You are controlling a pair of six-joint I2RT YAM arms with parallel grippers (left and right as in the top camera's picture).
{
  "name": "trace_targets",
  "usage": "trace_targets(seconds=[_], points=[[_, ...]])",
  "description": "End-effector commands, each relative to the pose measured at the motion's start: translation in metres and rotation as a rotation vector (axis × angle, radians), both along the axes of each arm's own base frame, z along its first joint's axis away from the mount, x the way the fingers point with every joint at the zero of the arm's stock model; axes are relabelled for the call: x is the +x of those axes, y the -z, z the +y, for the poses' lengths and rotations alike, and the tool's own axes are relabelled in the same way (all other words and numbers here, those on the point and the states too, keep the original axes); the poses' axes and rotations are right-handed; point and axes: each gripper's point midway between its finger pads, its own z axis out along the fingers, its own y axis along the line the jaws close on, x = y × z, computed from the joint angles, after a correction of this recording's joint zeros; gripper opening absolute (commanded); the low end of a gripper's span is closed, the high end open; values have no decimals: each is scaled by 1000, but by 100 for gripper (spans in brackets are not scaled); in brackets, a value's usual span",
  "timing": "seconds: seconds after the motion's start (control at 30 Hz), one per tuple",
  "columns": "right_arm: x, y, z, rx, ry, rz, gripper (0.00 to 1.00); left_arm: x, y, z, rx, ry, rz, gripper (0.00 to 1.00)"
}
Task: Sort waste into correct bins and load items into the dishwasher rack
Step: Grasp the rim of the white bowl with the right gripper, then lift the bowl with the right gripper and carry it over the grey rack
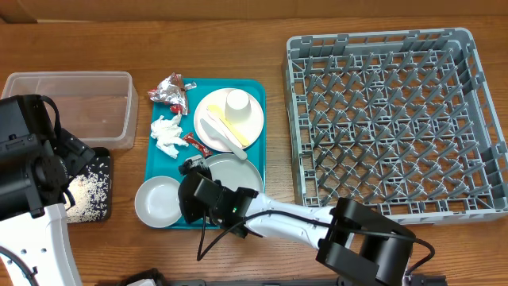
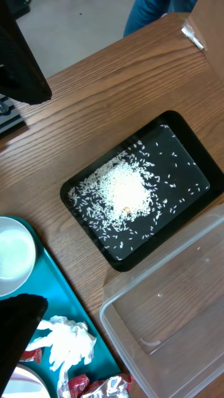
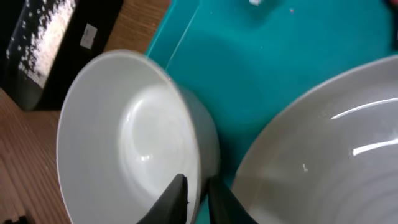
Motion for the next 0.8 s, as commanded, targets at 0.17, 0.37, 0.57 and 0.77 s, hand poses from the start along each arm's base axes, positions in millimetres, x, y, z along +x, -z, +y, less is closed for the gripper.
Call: trace_targets(seconds=[0.17,0.37,0.57,0.77], points=[[25,-20,5,27,27,8,4,-1,-4,4,16,-25,-10,100],[32,-19,-1,47,23,67,4,-1,-4,4,16,-25,-9,100],[46,-32,-9,79,51,72,4,-1,-4,4,16,-25,-7,100],[95,-98,-55,141,179,-11,4,-3,-3,3,12,-24,1,100]])
